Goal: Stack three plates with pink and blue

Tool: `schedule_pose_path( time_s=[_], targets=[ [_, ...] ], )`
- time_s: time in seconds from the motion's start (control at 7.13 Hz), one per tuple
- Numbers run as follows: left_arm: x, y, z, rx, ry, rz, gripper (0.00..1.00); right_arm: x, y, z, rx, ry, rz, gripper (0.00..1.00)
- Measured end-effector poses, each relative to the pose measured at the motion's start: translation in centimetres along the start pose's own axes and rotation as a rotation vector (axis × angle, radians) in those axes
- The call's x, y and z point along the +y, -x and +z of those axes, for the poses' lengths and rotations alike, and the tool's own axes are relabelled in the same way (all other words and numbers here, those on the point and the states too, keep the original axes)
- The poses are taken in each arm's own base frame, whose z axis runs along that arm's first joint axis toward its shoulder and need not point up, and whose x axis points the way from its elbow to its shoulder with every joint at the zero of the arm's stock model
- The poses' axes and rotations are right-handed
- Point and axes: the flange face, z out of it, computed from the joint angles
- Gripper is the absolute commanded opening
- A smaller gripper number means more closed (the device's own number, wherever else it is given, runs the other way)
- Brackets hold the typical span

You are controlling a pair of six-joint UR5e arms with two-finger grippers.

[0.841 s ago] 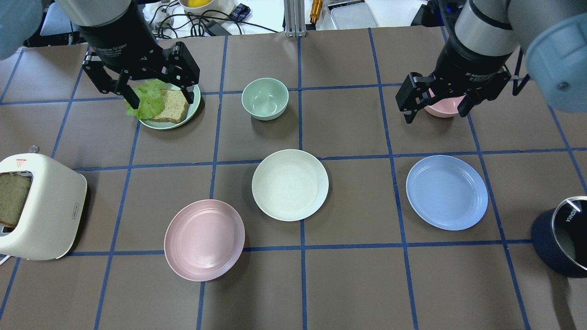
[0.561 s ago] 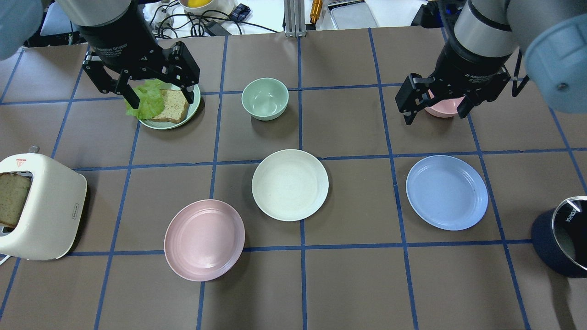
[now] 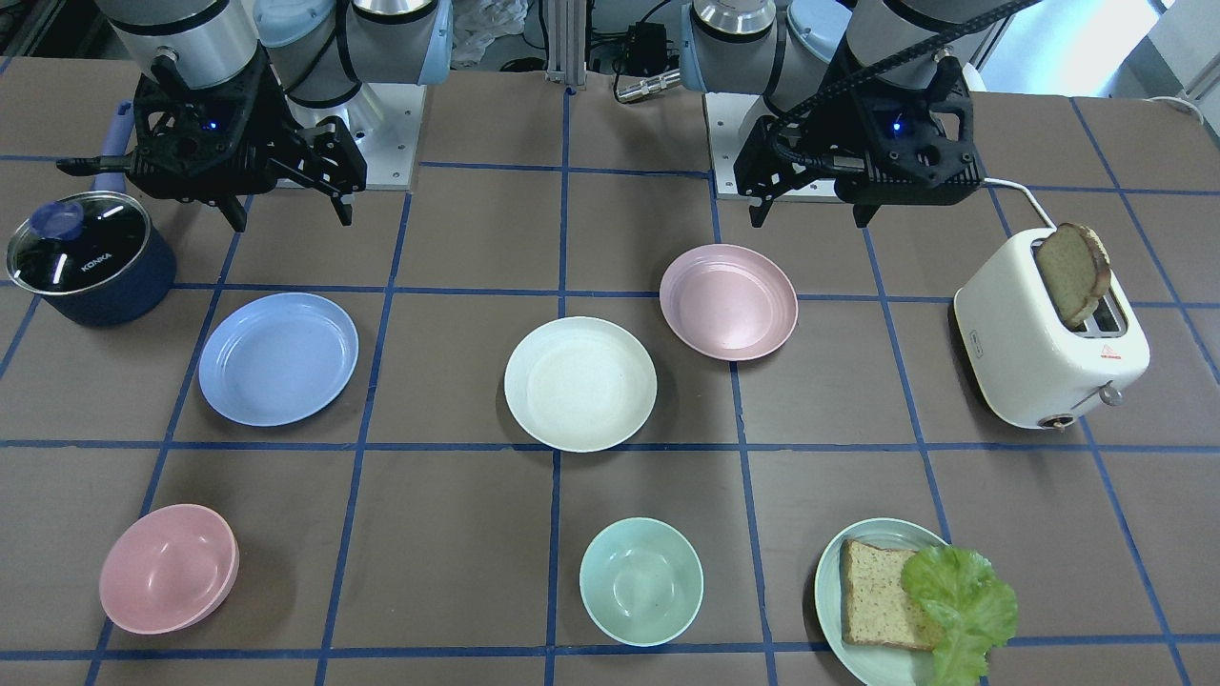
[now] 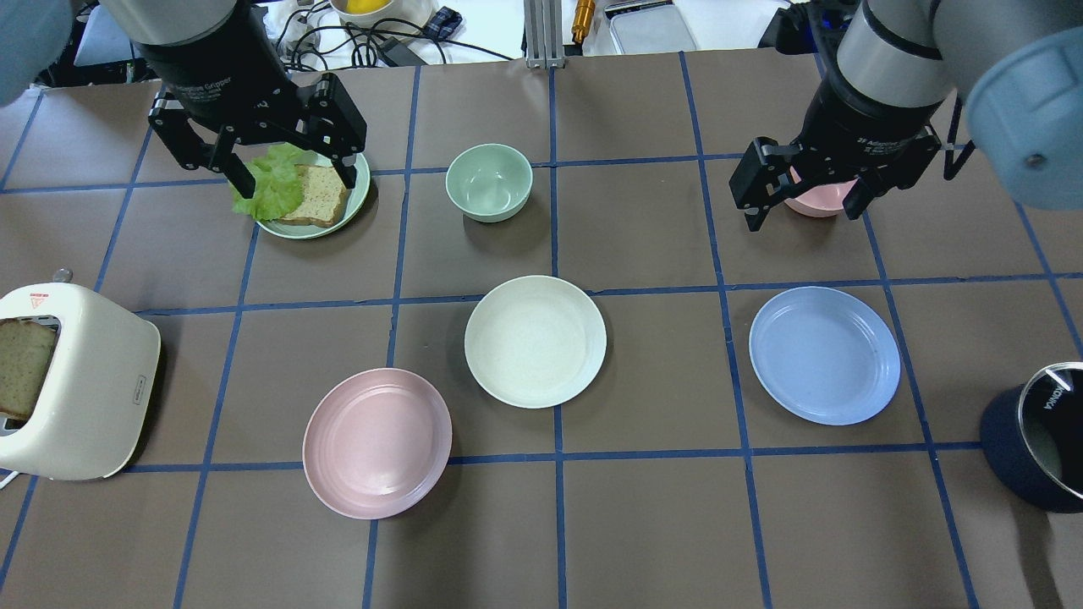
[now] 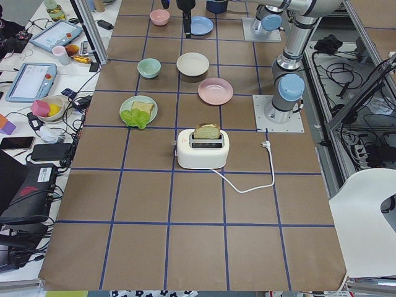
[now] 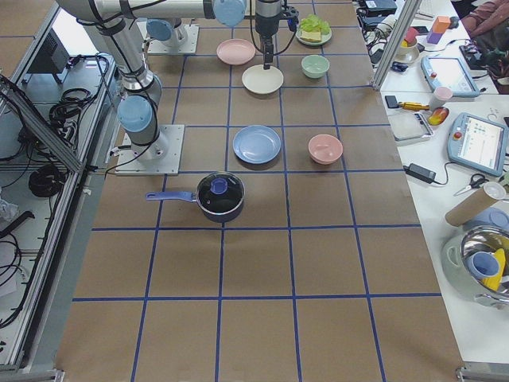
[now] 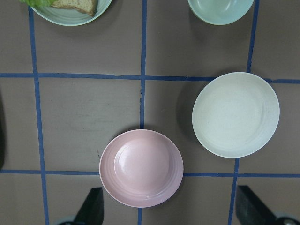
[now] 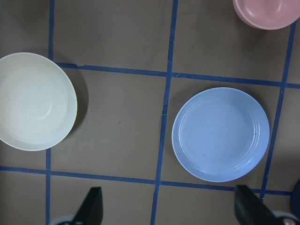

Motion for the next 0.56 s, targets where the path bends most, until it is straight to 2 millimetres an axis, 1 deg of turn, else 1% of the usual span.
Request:
schedule_pose_path(
  time_s=[0.28, 0.56],
  targets=[
    [0.1, 0.0, 0.0, -0.001, 0.000, 0.000, 1.00, 0.0, -0.2, 0.1, 0.000, 0.005, 0.002, 1.00],
    [0.2, 0.2, -0.1, 0.000, -0.004, -0.003, 1.00, -0.2, -1.5, 0.5, -0.003, 0.014, 0.018, 1.00]
  ],
)
